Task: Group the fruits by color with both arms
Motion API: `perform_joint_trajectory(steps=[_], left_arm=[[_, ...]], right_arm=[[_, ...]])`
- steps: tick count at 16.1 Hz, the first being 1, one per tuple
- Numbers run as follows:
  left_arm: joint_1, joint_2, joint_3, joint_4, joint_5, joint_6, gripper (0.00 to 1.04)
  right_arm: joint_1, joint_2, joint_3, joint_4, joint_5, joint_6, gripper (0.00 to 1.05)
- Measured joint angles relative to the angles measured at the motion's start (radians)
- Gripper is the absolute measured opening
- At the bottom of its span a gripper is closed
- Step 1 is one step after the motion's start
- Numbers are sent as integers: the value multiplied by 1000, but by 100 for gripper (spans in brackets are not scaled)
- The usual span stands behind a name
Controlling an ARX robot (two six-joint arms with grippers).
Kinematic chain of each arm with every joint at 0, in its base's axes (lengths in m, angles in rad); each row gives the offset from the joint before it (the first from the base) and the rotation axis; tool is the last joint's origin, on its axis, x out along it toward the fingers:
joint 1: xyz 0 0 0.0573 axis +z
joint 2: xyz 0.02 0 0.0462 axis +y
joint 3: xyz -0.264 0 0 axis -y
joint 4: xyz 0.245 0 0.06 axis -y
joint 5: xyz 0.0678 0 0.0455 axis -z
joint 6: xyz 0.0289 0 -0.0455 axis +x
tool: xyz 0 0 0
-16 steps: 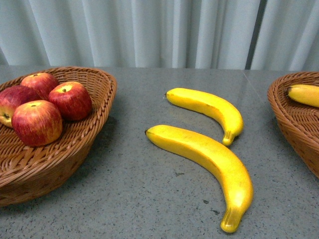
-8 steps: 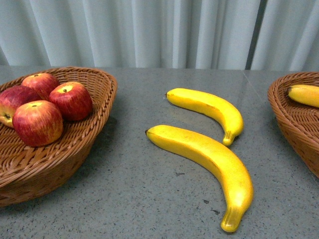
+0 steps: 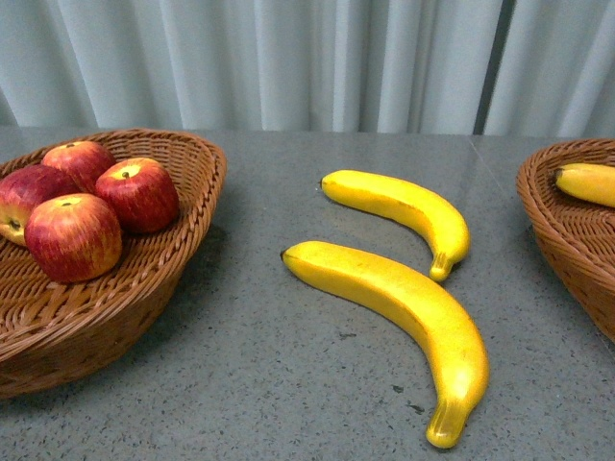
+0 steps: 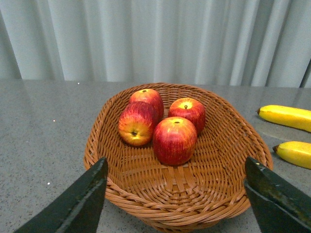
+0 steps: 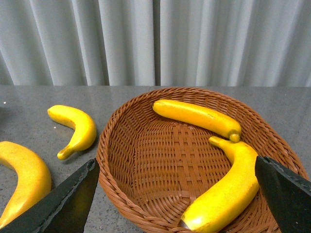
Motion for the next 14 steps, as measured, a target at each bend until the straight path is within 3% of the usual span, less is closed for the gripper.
perform_joint_trajectory(steps=[1, 2, 5, 6, 8, 10, 14], left_arm=[[0, 0, 0, 0, 0, 0, 95], [0, 0, 0, 0, 1, 1, 99], [0, 0, 0, 0, 0, 0, 98], [0, 0, 0, 0, 0, 0, 98], [0, 0, 0, 0, 0, 0, 98], [0, 0, 0, 0, 0, 0, 98], [0, 0, 0, 0, 0, 0, 98]], right_arm=[[-7, 8, 1, -2, -24, 9, 98], [7, 152, 22, 116, -112, 43, 98], [245, 713, 287, 563, -77, 47, 98], [320, 914, 423, 645, -40, 26, 98], [425, 1197, 613, 631, 25, -49, 98], [512, 1465, 795, 518, 75, -147, 98], [573, 1568, 884, 286, 47, -250, 98]])
